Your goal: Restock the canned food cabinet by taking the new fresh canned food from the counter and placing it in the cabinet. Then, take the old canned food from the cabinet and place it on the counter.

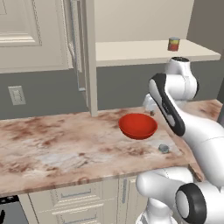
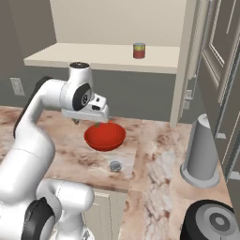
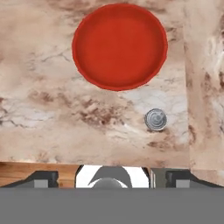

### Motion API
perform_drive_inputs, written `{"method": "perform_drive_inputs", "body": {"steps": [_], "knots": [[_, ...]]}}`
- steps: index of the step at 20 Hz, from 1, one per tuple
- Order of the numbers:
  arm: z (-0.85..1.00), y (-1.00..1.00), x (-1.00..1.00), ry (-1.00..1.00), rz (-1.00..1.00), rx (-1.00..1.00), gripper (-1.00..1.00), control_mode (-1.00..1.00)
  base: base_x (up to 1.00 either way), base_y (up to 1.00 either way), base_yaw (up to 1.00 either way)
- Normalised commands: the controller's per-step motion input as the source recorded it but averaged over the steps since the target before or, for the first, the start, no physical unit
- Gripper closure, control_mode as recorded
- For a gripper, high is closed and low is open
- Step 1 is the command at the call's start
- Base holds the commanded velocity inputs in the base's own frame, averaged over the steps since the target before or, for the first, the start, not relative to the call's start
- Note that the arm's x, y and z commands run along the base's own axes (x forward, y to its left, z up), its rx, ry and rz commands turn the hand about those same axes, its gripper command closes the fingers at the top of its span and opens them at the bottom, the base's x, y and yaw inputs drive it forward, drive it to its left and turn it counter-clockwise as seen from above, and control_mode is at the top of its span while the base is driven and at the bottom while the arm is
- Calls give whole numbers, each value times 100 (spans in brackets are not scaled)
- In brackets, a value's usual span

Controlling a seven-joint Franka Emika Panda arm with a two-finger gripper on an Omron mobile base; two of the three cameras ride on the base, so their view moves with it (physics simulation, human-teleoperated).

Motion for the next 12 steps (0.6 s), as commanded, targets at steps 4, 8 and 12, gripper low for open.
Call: {"method": "perform_drive_inputs", "body": {"steps": [4, 8, 12], "knots": [[-100, -43, -18, 18, -4, 0, -100, -100, 0, 0, 0], [-100, -55, -4, 18, -3, 0, -100, -100, 0, 0, 0], [-82, -46, 4, 13, 0, -4, -100, -100, 0, 0, 0]]}}
